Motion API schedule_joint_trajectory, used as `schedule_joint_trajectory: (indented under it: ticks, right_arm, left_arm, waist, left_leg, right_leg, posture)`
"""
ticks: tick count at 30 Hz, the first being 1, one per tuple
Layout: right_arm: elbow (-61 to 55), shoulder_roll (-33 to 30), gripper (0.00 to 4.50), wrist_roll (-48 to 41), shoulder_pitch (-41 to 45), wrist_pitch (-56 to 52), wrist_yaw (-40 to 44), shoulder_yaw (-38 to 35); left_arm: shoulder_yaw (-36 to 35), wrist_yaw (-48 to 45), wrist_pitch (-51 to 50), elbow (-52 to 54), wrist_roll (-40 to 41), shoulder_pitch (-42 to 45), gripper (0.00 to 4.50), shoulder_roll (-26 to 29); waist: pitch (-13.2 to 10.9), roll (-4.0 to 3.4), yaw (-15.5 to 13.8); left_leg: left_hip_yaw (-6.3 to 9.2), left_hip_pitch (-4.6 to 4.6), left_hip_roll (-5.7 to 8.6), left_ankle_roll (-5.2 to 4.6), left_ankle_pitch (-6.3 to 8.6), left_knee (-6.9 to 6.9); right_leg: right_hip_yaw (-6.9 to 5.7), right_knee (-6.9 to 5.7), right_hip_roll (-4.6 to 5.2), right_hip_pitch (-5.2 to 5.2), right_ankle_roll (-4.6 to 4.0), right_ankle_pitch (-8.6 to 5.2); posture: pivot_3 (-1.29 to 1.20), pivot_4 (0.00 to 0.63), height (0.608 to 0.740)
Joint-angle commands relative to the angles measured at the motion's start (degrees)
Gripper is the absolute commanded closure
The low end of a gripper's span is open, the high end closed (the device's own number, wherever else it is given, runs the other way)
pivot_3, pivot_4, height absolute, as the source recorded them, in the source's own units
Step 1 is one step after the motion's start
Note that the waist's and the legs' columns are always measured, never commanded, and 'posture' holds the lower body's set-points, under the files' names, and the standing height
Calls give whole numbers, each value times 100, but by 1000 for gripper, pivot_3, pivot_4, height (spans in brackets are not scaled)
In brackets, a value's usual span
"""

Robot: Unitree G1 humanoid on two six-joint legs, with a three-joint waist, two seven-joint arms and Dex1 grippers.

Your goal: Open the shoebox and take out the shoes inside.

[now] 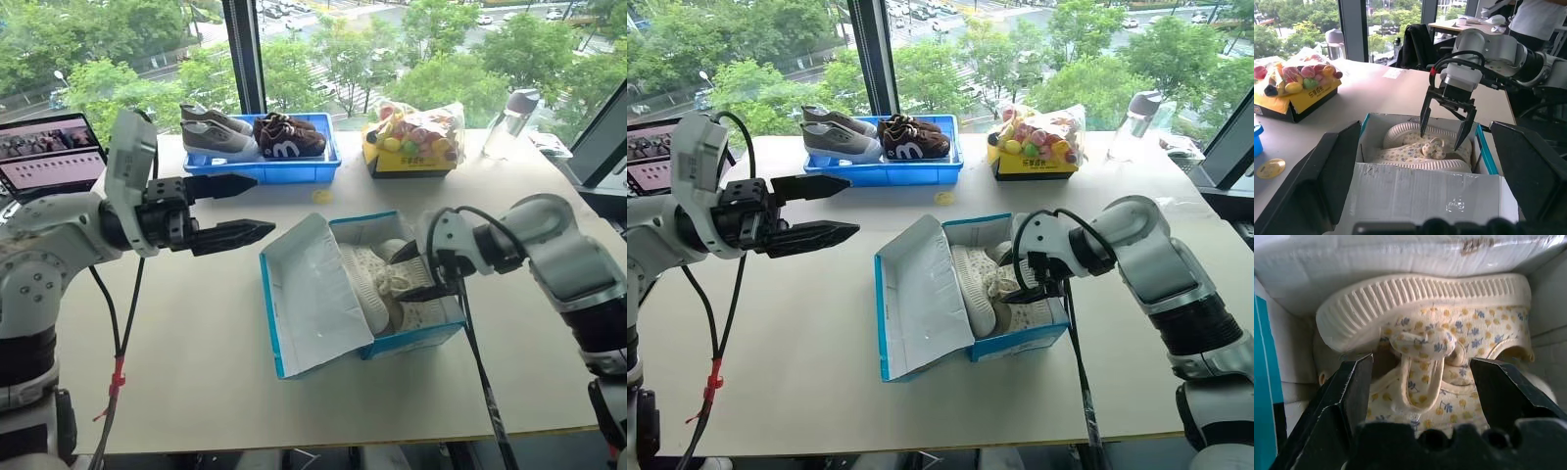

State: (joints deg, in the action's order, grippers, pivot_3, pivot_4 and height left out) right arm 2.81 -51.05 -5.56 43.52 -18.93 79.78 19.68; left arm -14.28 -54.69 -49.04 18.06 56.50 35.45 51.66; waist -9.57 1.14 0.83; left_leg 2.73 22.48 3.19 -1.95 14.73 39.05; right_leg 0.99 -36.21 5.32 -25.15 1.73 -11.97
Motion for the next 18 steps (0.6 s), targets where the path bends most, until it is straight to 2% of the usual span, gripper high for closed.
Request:
schedule_joint_trajectory:
  ticks: [1, 4, 5, 6, 13, 15, 18]
  right_arm:
    - [425, 90, 759, 385, 104, 437, -230, -10]
    - [608, 201, 759, 466, 176, 526, -291, -54]
    - [612, 221, 1260, 447, 184, 514, -256, -67]
    - [596, 226, 1363, 424, 182, 506, -201, -78]
    - [522, 232, 3817, 370, 219, 474, -187, -209]
    - [444, 210, 4393, 341, 207, 467, -171, -244]
    - [287, 200, 4452, 200, 174, 502, -144, -364]
  left_arm:
    - [-113, -11, 22, 158, 43, 31, 0, 86]
    - [-111, -5, 26, 155, 36, 52, 0, 88]
    - [-107, 5, 32, 152, 27, 59, 0, 84]
    - [-101, 9, 37, 150, 21, 66, 0, 79]
    - [-52, 8, 87, 148, -70, 64, 0, 71]
    - [-49, 12, 91, 144, -77, 75, 0, 46]
    - [-24, -1, 107, 135, -106, 82, 0, 27]
  waist:
    - [1, 1, 11]
    - [2, 3, 18]
    - [2, 3, 17]
    - [2, 3, 11]
    - [2, 3, 3]
    - [2, 3, 5]
    - [2, 3, 8]
  left_leg:
    - [0, -1, 0, 1, -1, 0]
    - [0, -17, -3, 1, 0, 0]
    - [-1, -22, -3, 1, -1, 0]
    - [0, -30, -4, 1, -1, 0]
    - [3, -42, -4, -1, 1, -1]
    - [3, -42, -5, -1, 1, -2]
    - [3, -43, -5, -1, 0, -2]
  right_leg:
    - [1, -1, 0, 0, 0, 0]
    - [1, -1, -2, 15, -2, 1]
    - [1, 0, -3, 21, -3, 2]
    - [0, 2, -4, 29, -4, 3]
    - [-3, 8, -5, 45, -3, 2]
    - [-3, 7, -5, 45, -3, 2]
    - [-3, 6, -5, 45, -3, 2]
  posture:
    - [0, 150, 736]
    - [0, 150, 736]
    - [0, 150, 736]
    - [0, 150, 736]
    - [0, 150, 736]
    - [0, 150, 736]
    - [0, 150, 736]
